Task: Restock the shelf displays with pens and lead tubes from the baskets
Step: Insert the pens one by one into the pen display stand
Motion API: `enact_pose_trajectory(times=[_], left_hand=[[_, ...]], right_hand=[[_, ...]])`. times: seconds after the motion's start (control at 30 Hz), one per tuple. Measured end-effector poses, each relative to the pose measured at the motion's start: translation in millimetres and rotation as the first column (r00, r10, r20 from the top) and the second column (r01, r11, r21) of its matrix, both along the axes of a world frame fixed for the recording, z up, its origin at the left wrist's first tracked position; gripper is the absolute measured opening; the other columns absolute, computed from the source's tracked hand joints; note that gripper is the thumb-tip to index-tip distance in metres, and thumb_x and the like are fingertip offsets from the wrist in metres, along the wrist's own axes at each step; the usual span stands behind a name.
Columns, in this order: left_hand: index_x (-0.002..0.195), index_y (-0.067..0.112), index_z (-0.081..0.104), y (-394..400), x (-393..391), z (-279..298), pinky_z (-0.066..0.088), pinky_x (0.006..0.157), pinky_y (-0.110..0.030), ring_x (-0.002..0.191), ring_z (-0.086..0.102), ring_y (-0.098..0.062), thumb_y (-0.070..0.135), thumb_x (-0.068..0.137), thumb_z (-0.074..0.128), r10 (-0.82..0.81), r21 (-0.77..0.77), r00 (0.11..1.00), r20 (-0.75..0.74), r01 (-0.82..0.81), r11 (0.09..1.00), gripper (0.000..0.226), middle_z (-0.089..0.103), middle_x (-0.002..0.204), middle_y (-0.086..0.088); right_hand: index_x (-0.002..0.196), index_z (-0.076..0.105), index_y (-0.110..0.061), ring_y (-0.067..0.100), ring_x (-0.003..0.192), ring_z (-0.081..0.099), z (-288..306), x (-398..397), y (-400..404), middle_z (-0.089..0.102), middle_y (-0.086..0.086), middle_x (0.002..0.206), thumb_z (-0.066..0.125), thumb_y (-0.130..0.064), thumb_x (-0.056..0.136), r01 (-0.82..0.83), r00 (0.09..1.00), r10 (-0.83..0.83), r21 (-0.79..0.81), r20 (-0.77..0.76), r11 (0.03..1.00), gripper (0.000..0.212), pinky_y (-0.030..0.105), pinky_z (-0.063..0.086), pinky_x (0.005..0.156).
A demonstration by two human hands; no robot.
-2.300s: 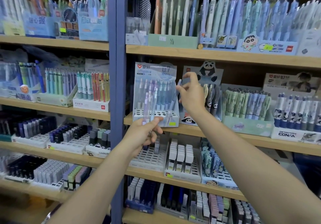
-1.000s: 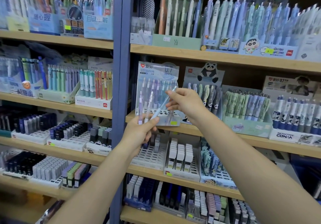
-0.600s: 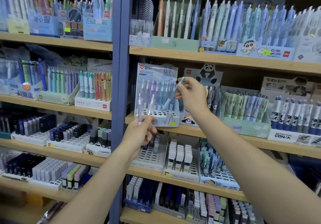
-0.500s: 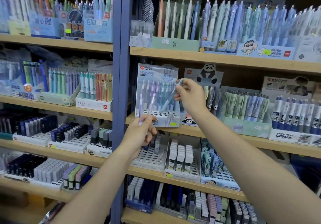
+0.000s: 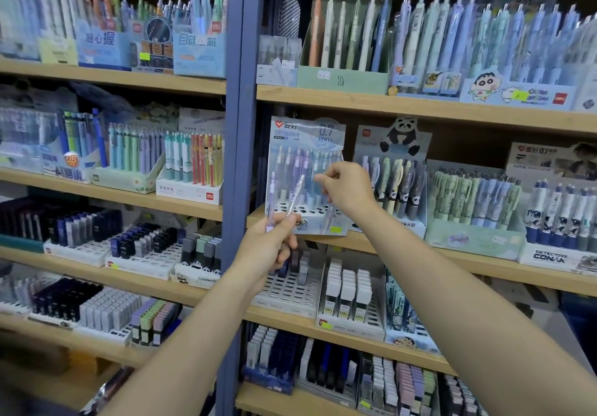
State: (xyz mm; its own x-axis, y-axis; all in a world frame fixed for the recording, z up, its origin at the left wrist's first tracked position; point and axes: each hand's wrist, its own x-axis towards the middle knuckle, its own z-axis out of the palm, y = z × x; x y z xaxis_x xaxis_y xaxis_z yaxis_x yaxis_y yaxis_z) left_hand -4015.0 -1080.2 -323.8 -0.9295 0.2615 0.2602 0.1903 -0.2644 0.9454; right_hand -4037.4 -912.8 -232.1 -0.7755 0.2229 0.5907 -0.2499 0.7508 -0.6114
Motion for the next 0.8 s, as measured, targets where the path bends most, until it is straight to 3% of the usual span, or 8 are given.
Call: enact_pose_trajectory(times=[0.07, 0.2, 0.27, 0.37, 0.43, 0.53, 0.63, 0.8], left_hand=[[0.111, 0.017, 0.07, 0.1, -1.0, 1.1, 0.024, 0.036, -0.018, 0.045, 0.037, -0.01, 0.031, 0.103, 0.055, -0.007, 0.014, 1.0, 0.013, 0.007, 1.0, 0.022, 0.057, 0.067, 0.0], [0.114, 0.015, 0.068, 2.4, -0.7, 2.6, 0.024, 0.037, -0.018, 0.047, 0.037, -0.01, 0.029, 0.101, 0.058, -0.027, 0.069, 0.999, 0.019, 0.026, 0.997, 0.022, 0.056, 0.069, -0.001], [0.118, 0.017, 0.064, 6.3, 0.1, 2.8, 0.026, 0.037, -0.018, 0.047, 0.037, -0.01, 0.029, 0.099, 0.063, -0.025, 0.093, 1.0, 0.007, 0.024, 0.995, 0.023, 0.056, 0.069, -0.001], [0.119, 0.019, 0.063, 14.3, 1.8, 4.4, 0.026, 0.037, -0.017, 0.047, 0.036, -0.01, 0.026, 0.097, 0.065, -0.022, 0.098, 1.0, -0.019, 0.024, 0.995, 0.023, 0.056, 0.068, 0.0], [0.119, 0.021, 0.066, 18.6, 3.7, 6.0, 0.025, 0.037, -0.017, 0.047, 0.036, -0.01, 0.026, 0.098, 0.064, -0.052, 0.09, 0.998, -0.04, 0.055, 0.994, 0.022, 0.055, 0.068, -0.001], [0.125, 0.025, 0.068, 20.9, 4.5, 6.2, 0.025, 0.037, -0.017, 0.046, 0.035, -0.01, 0.032, 0.099, 0.062, -0.128, 0.083, 0.991, -0.045, 0.131, 0.988, 0.028, 0.055, 0.069, -0.001], [0.128, 0.028, 0.068, 18.2, 5.0, 5.0, 0.025, 0.037, -0.017, 0.045, 0.035, -0.009, 0.038, 0.098, 0.059, -0.169, 0.056, 0.984, -0.055, 0.172, 0.983, 0.032, 0.055, 0.069, -0.001], [0.123, 0.021, 0.068, 8.2, 4.6, 5.2, 0.022, 0.036, -0.018, 0.043, 0.033, -0.009, 0.041, 0.1, 0.055, -0.108, 0.033, 0.994, -0.029, 0.109, 0.994, 0.033, 0.056, 0.069, -0.001]], right_hand=[[0.08, 0.068, -0.003, 0.008, 0.062, 0.057, -4.7, 2.1, 3.8, 0.067, 0.003, 0.071, 0.069, -0.024, 0.095, 0.003, 1.0, -0.003, 0.006, 0.01, 1.0, 0.026, 0.031, 0.05, 0.068], [0.084, 0.065, -0.011, 0.004, 0.065, 0.051, -4.5, 19.8, 8.1, 0.059, -0.006, 0.072, 0.06, -0.024, 0.099, 0.036, 0.99, -0.041, -0.039, -0.135, 0.999, 0.02, 0.015, 0.039, 0.057], [0.084, 0.065, -0.013, 0.003, 0.062, 0.053, 0.0, 30.5, 6.9, 0.062, -0.005, 0.073, 0.059, -0.027, 0.1, -0.015, 0.986, 0.004, -0.067, -0.165, 0.998, 0.022, 0.016, 0.04, 0.058], [0.091, 0.069, -0.015, 0.008, 0.053, 0.06, 4.8, 45.6, 1.6, 0.071, 0.002, 0.08, 0.061, -0.033, 0.099, -0.185, 0.982, 0.182, -0.096, -0.043, 0.978, 0.021, 0.024, 0.051, 0.055], [0.103, 0.067, -0.011, 0.013, 0.059, 0.065, 4.8, 50.8, -0.9, 0.072, 0.004, 0.088, 0.064, -0.024, 0.098, -0.311, 0.945, 0.325, -0.201, 0.038, 0.929, 0.014, 0.03, 0.055, 0.055], [0.127, 0.059, -0.003, 0.018, 0.071, 0.071, 4.1, 49.4, 2.5, 0.068, 0.004, 0.106, 0.067, -0.017, 0.096, -0.359, 0.902, 0.421, -0.375, 0.094, 0.854, 0.035, 0.034, 0.055, 0.063], [0.131, 0.055, 0.002, 0.02, 0.076, 0.072, 4.2, 47.4, 7.4, 0.066, 0.008, 0.12, 0.065, -0.014, 0.097, -0.407, 0.846, 0.517, -0.473, 0.126, 0.781, 0.039, 0.029, 0.054, 0.062], [0.117, 0.061, -0.001, 0.018, 0.073, 0.069, 4.0, 44.6, -2.3, 0.07, 0.01, 0.1, 0.066, -0.009, 0.095, -0.416, 0.863, 0.499, -0.448, 0.082, 0.792, 0.024, 0.028, 0.054, 0.065]])
